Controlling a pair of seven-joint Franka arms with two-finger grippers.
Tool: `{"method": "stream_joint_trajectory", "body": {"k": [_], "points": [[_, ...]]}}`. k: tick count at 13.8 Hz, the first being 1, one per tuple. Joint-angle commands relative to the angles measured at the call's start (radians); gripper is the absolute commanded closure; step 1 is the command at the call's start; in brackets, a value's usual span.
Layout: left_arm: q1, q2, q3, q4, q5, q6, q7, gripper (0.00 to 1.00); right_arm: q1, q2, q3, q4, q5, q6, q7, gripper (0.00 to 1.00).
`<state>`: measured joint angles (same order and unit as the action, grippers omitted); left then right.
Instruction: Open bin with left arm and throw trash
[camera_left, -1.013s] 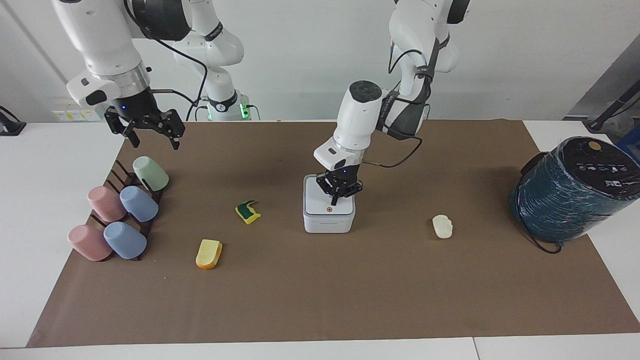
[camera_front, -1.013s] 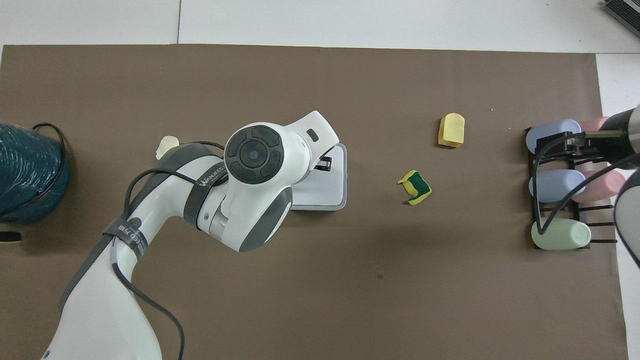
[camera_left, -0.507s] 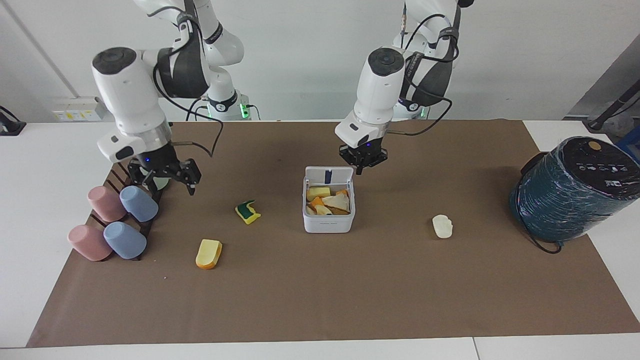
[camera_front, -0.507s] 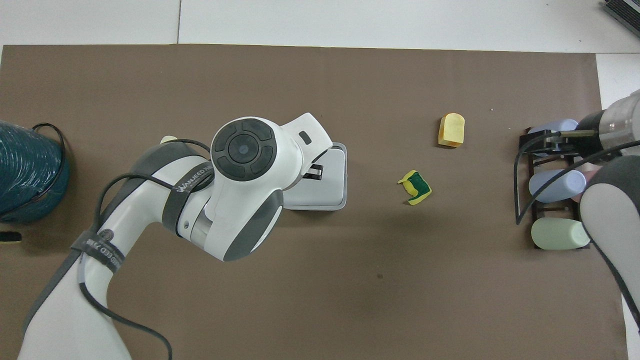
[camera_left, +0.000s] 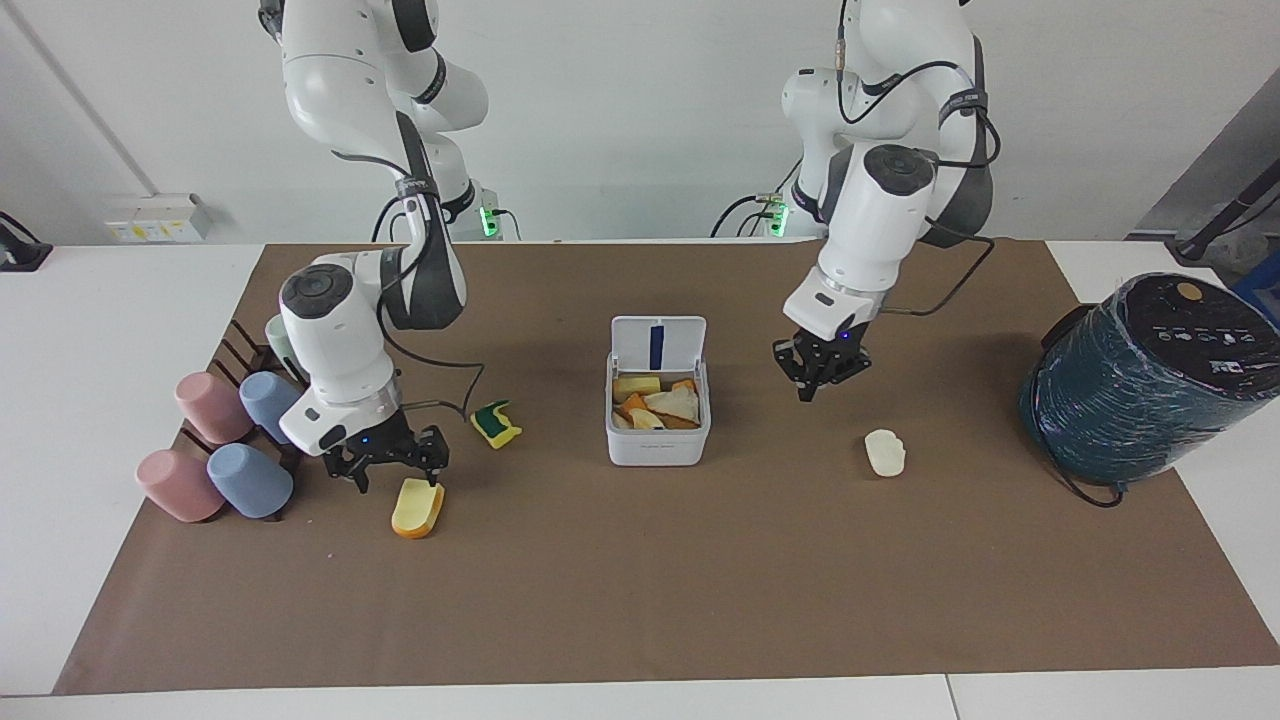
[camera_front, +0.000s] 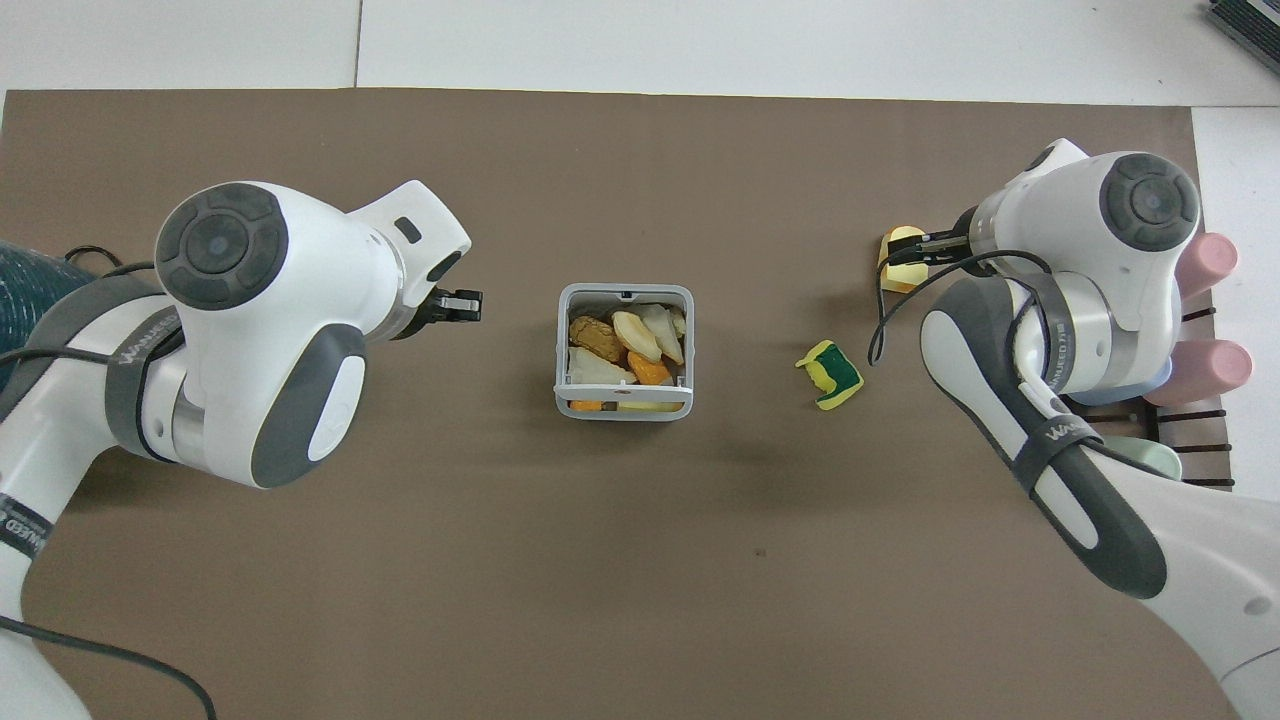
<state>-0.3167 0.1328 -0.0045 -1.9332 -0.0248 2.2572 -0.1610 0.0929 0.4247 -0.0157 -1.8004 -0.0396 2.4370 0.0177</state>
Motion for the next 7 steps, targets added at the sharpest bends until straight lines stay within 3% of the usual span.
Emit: {"method": "stream_joint_trajectory", "body": {"k": [1,4,5,6,7], "points": [[0.091,-0.039,-0.009,-0.078,0.006,0.083,0.133,0.14,-0.004,0.054,0.017,0.012,0.024,0.077,-0.050,0.00],[0.157,0.010,-0.009,-0.122,0.006,0.217,0.208,0.02,-0.004,0.104,0.017,0.012,0.024,0.152,-0.096,0.00],[0.171,0.043,-0.009,-0.122,0.006,0.247,0.231,0.00,-0.010,0.103,0.017,0.012,0.024,0.137,-0.137,0.34],[0.183,0.076,-0.009,-0.124,0.006,0.287,0.253,0.00,-0.013,0.103,0.017,0.012,0.026,0.119,-0.142,0.84],[0.201,0.097,-0.009,-0.130,0.006,0.326,0.270,0.00,-0.013,0.100,0.017,0.012,0.029,0.097,-0.106,1.00]]}}
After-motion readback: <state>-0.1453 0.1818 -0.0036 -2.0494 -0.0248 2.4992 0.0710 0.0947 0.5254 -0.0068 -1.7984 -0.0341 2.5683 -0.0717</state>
